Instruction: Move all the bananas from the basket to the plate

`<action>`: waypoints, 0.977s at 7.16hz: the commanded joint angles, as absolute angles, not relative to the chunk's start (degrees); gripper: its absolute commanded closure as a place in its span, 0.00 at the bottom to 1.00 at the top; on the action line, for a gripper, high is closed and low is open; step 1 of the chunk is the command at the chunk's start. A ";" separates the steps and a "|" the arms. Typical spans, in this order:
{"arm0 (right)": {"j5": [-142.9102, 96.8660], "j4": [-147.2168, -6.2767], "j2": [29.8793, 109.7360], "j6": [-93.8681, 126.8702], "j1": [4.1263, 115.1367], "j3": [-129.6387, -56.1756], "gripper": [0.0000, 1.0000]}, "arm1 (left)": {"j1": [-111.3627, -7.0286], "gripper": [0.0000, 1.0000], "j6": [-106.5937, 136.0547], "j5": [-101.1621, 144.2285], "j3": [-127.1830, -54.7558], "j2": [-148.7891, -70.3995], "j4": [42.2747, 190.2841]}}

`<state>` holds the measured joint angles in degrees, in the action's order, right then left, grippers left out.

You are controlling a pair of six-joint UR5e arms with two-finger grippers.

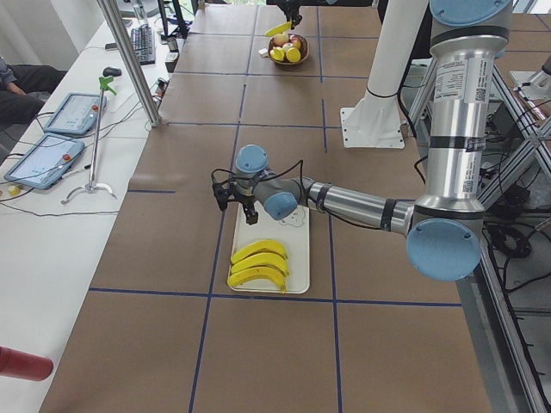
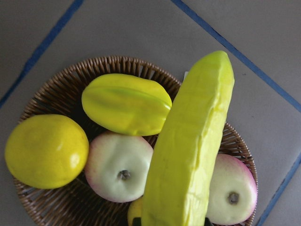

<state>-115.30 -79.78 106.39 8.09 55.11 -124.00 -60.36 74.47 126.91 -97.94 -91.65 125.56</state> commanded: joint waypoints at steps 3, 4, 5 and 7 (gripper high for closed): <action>-124.88 -79.45 95.74 22.74 56.34 -123.23 0.83 | -57.57 0.00 77.40 127.09 -101.42 -96.84 126.03; -125.15 -77.97 93.10 27.98 56.16 -122.70 0.84 | -55.74 0.00 79.95 127.00 -101.86 -99.55 126.04; -125.85 -73.70 92.03 33.87 55.81 -122.26 0.84 | -54.77 0.00 82.16 127.00 -102.74 -102.02 126.04; -128.32 -59.23 90.36 46.43 53.89 -117.80 0.84 | -54.58 0.00 86.73 127.09 -103.71 -107.02 126.04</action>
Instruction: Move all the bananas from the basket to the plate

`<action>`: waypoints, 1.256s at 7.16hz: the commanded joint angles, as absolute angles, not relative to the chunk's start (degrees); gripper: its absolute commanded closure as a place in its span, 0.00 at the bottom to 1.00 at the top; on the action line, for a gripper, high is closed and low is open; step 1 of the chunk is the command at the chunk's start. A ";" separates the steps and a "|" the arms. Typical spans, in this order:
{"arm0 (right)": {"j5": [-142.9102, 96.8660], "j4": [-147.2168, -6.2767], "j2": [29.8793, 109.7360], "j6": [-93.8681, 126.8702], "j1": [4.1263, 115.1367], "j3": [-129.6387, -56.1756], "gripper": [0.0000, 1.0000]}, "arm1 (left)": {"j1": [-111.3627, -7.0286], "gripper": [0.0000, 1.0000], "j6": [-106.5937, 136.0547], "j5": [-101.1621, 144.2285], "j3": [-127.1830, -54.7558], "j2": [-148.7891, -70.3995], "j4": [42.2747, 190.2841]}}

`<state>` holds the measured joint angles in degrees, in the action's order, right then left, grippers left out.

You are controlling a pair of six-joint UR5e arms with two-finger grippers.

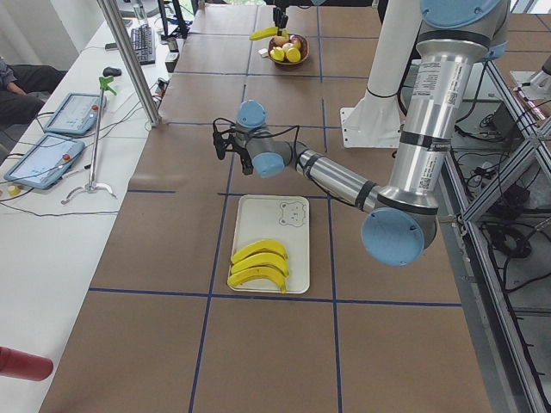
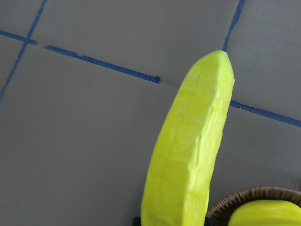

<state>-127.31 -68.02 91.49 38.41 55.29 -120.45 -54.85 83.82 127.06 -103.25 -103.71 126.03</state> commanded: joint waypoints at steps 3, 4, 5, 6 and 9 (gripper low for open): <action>-123.87 -48.61 80.72 64.83 46.00 -113.03 0.84 | -52.38 0.00 98.14 126.83 -103.19 -113.01 125.95; -117.57 -48.52 77.99 68.26 40.92 -112.94 0.84 | -49.95 0.00 98.61 126.65 -102.75 -114.85 125.95; -111.07 -48.43 75.17 71.77 36.00 -112.77 0.84 | -48.27 0.00 99.14 126.22 -102.14 -116.61 125.86; -106.74 -48.34 72.28 74.16 32.29 -112.59 0.84 | -48.25 0.00 102.27 126.21 -102.04 -117.76 125.86; -94.60 -48.43 64.88 76.82 22.87 -110.05 0.85 | -47.29 0.00 106.44 125.25 -98.01 -123.56 125.86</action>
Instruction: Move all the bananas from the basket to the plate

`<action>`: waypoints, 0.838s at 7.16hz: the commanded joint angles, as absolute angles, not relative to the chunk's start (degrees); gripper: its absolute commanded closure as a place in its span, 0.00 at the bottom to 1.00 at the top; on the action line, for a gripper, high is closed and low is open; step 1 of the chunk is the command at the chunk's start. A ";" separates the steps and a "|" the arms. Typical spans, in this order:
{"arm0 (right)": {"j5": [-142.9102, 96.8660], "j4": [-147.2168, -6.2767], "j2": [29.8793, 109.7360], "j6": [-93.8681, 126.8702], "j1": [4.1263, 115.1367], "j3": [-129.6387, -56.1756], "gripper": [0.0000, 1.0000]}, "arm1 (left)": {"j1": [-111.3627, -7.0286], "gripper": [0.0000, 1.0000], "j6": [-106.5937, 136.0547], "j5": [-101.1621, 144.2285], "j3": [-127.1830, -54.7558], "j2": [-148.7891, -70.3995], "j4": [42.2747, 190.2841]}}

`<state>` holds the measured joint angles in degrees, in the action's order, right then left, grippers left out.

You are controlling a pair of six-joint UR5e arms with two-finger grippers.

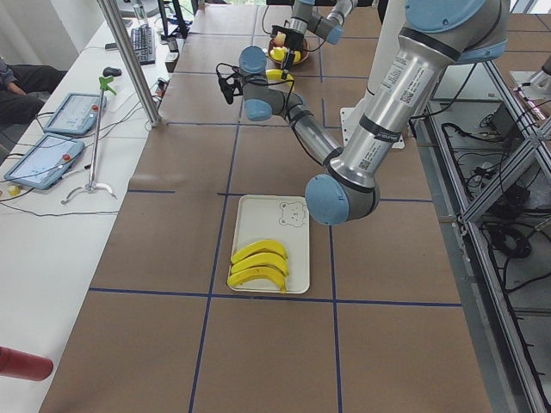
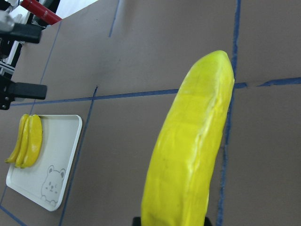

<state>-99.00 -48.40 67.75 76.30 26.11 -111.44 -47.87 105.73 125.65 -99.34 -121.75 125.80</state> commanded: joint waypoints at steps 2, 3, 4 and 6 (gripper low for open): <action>-93.78 -48.43 62.41 77.08 22.06 -108.20 0.84 | -45.54 0.00 106.61 125.24 -96.42 -126.29 125.86; -93.69 -48.43 62.32 77.08 21.97 -108.19 0.84 | -44.31 0.01 106.52 125.16 -96.42 -126.21 125.86; -93.69 -48.43 62.05 77.08 21.97 -108.19 0.84 | -42.90 0.01 106.52 125.16 -96.42 -126.30 125.95; -93.60 -48.34 61.96 77.08 21.97 -108.19 0.84 | -39.22 0.01 106.44 123.94 -96.42 -126.21 126.21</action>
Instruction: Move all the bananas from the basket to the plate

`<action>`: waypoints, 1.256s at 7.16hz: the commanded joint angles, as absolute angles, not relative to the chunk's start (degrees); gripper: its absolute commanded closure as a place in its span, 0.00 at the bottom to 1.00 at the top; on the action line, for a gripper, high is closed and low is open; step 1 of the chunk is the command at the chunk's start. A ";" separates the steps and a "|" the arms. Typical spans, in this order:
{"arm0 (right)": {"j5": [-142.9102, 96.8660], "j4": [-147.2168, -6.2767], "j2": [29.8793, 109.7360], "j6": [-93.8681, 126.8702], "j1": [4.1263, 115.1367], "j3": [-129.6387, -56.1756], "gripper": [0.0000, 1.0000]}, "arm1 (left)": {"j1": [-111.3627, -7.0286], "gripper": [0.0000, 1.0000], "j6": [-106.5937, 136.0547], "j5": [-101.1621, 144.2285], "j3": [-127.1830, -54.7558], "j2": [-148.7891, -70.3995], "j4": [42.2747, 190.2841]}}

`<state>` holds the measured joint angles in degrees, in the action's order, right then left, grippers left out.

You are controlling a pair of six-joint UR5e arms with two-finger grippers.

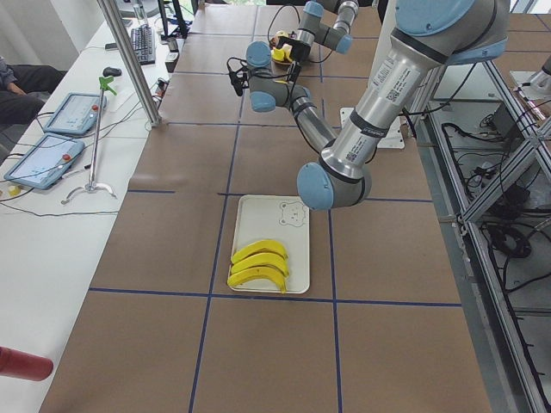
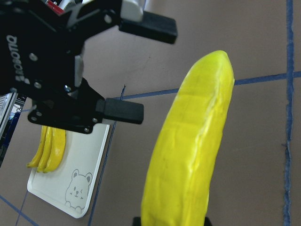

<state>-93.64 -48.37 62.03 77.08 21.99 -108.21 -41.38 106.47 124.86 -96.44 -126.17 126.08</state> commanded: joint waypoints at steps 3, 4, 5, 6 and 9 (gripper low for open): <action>-93.60 -48.34 61.96 77.08 21.97 -108.19 0.84 | -38.06 0.08 107.48 121.99 -96.42 -126.39 127.26; -93.60 -48.34 61.96 77.08 21.89 -108.19 0.84 | -38.06 0.10 108.36 121.99 -96.42 -127.00 127.27; -93.60 -48.34 61.96 77.08 21.88 -108.19 0.84 | -37.97 0.10 108.72 121.91 -96.42 -127.00 127.27; -93.60 -48.34 61.96 77.08 21.88 -108.19 0.84 | -37.88 0.10 108.72 121.99 -96.42 -127.09 127.35; -93.60 -48.34 62.05 77.17 21.88 -108.19 0.84 | -37.35 0.20 108.72 121.90 -96.06 -127.26 128.14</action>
